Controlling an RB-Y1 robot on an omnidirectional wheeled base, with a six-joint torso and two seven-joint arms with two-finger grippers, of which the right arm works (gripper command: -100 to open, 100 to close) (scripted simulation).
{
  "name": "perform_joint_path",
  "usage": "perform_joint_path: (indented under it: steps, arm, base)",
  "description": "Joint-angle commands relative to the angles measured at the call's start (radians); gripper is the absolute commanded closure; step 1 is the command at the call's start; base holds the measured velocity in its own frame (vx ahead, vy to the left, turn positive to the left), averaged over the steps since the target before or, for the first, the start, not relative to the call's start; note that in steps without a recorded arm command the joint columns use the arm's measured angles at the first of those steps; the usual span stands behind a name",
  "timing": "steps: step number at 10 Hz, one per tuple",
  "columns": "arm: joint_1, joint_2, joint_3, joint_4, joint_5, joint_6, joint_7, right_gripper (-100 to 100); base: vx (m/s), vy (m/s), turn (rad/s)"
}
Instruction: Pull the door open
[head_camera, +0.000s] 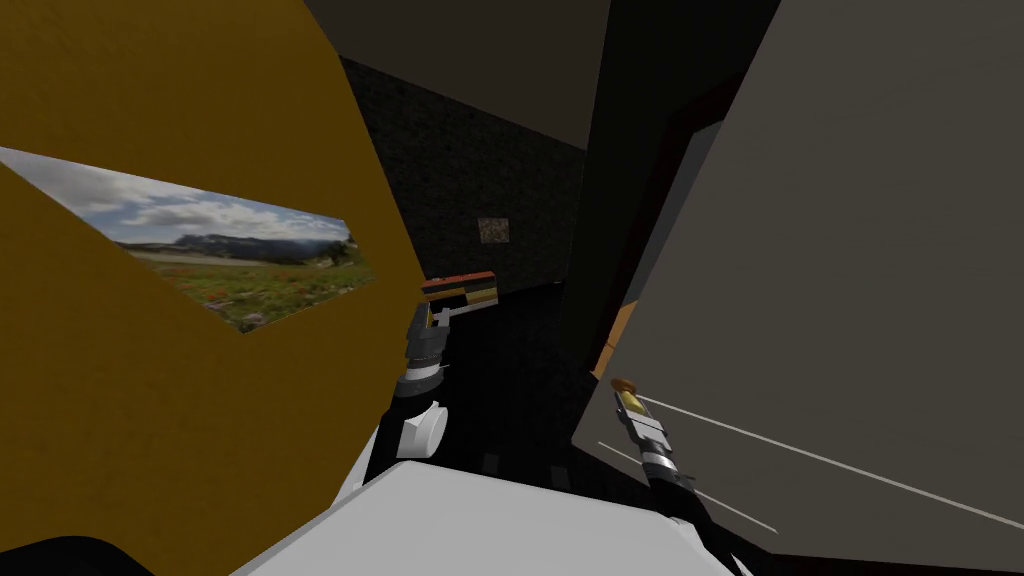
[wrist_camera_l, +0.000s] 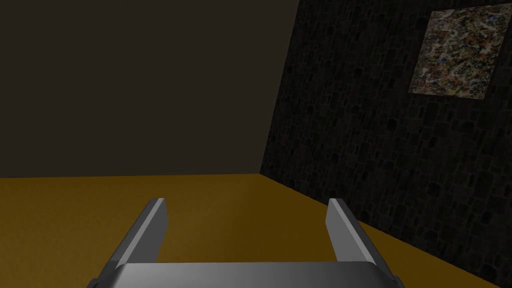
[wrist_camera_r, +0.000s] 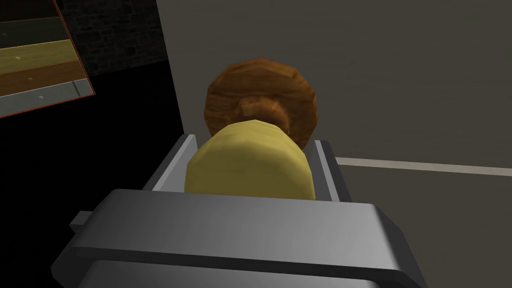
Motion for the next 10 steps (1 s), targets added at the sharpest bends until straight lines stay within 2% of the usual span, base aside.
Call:
perform_joint_path:
  steps: [1, 6, 7, 10]
  arm:
    - [0.015, -0.014, 0.018, -0.004, 0.009, -0.014, -0.019, 100]
    - [0.050, -0.057, 0.068, -0.016, 0.036, -0.054, -0.073, 100]
    - [0.042, -0.052, 0.061, -0.011, 0.033, -0.047, -0.065, 100]
    - [0.064, -0.077, 0.090, -0.004, 0.050, -0.086, -0.100, 100]
  base:
    - [-0.193, -0.016, 0.085]
    - [-0.204, -0.019, 0.089]
    - [-0.099, -0.002, 0.013]
    - [-0.175, -0.036, 0.114]
